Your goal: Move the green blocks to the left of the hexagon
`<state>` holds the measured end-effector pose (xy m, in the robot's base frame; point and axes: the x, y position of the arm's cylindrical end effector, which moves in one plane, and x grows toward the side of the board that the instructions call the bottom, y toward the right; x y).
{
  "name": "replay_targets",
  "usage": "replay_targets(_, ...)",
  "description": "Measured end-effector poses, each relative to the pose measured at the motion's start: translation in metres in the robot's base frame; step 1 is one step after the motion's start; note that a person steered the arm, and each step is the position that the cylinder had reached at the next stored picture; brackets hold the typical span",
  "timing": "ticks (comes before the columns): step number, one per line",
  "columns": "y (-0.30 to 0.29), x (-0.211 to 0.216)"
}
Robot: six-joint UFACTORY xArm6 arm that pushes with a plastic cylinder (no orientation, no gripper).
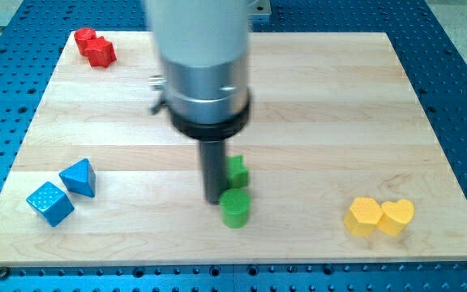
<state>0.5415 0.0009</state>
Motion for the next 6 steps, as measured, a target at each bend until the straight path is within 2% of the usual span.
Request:
replay_targets(1, -0.003, 0.002)
replay_targets(2, -0.019, 0.031)
replay_targets(3, 0.073, 0.037)
replay_targets(4, 0.029, 0.025)
replay_targets(5, 0.090, -0.028)
replay_targets(6, 0.068, -0.057)
